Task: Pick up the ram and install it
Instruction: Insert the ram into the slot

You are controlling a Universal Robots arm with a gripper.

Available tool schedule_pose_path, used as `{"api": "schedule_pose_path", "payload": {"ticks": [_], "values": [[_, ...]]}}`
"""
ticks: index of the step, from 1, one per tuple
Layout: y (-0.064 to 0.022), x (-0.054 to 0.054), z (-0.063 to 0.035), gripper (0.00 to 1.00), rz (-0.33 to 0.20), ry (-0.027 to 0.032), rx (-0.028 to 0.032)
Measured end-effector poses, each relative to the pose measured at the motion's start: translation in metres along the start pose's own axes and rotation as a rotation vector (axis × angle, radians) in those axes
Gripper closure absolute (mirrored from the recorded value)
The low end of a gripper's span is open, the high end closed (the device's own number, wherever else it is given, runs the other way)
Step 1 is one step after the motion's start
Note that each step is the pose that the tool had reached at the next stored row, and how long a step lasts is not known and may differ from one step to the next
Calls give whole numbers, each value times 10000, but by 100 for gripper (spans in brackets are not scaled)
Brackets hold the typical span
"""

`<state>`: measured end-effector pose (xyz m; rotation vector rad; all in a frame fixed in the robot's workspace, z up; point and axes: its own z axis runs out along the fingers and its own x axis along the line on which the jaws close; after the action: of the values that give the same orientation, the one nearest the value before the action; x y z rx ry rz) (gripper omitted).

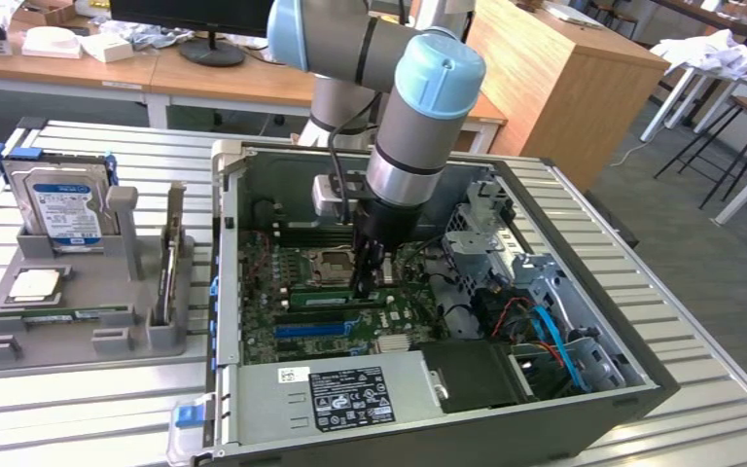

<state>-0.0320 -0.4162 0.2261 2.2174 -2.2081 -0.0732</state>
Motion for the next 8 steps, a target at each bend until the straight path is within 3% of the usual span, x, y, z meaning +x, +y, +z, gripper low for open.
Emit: {"api": "schedule_pose_path", "payload": {"ticks": [8], "values": [[1, 0, -11, 75, 0, 2, 0]]}}
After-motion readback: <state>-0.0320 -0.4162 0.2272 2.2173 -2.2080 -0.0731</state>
